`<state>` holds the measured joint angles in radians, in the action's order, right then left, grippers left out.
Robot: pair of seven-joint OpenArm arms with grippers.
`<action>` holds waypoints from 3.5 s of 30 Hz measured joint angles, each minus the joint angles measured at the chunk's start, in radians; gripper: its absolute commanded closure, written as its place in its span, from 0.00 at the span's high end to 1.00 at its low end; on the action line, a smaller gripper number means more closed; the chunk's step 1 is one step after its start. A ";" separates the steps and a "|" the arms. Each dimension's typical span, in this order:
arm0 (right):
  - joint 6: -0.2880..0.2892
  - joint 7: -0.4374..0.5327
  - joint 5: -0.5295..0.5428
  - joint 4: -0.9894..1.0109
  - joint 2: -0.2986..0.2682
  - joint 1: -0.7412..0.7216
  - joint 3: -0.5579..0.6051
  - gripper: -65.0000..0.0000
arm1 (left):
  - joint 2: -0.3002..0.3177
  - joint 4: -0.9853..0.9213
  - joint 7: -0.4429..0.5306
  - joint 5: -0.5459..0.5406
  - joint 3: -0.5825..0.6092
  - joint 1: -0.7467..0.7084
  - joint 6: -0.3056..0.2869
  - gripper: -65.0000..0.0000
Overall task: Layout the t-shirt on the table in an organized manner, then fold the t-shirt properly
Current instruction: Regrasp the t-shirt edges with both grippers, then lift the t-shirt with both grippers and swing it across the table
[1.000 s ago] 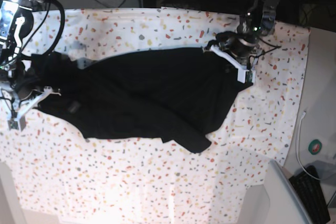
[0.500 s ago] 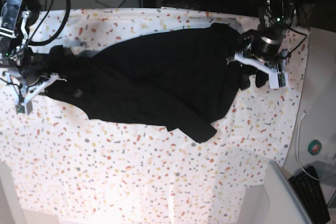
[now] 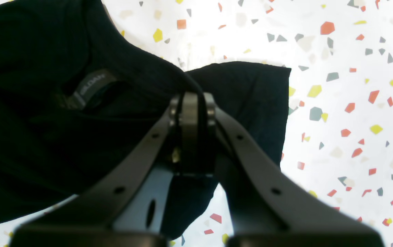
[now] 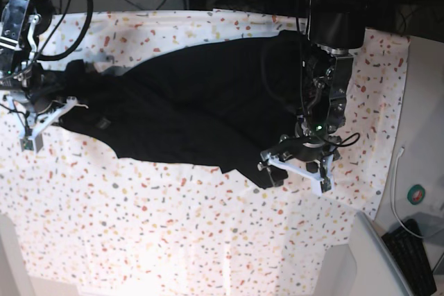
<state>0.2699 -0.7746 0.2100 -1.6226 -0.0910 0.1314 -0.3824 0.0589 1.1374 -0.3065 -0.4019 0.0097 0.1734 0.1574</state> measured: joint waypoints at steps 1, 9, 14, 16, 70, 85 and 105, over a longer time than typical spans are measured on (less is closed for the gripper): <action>0.000 0.000 0.000 0.000 0.000 0.000 0.000 0.00 | -0.005 -0.021 0.003 0.000 0.006 0.006 0.000 0.75; 0.000 0.000 0.003 0.010 0.000 -0.012 0.000 0.00 | -0.059 -0.274 0.007 -0.001 0.007 0.154 0.000 0.37; 0.000 0.016 0.001 0.059 -0.008 -0.030 -0.007 0.00 | -0.049 -0.084 -0.011 -0.007 -0.008 0.051 -0.001 0.00; 0.000 0.050 0.004 0.093 -0.018 -0.032 -0.016 0.00 | -0.016 0.081 -0.032 -0.013 -0.032 -0.033 -0.004 0.00; -0.041 0.046 0.040 0.200 0.016 0.067 -0.124 0.64 | 0.097 0.771 -0.148 -0.201 -0.277 -0.533 -0.181 0.00; 0.269 0.062 -0.009 0.214 0.079 0.119 -0.276 0.00 | 0.100 0.743 -0.147 -0.090 -0.280 -0.561 -0.182 0.00; 0.266 -0.230 -0.029 -0.293 0.025 -0.282 -0.226 0.00 | 0.089 0.755 -0.154 -0.066 -0.278 -0.291 -0.175 0.00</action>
<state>0.5358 -1.0046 0.1810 -1.9160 -0.0662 -0.1505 -0.6086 0.1482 1.8919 -0.4610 -0.4675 -0.2680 -0.1177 -0.0177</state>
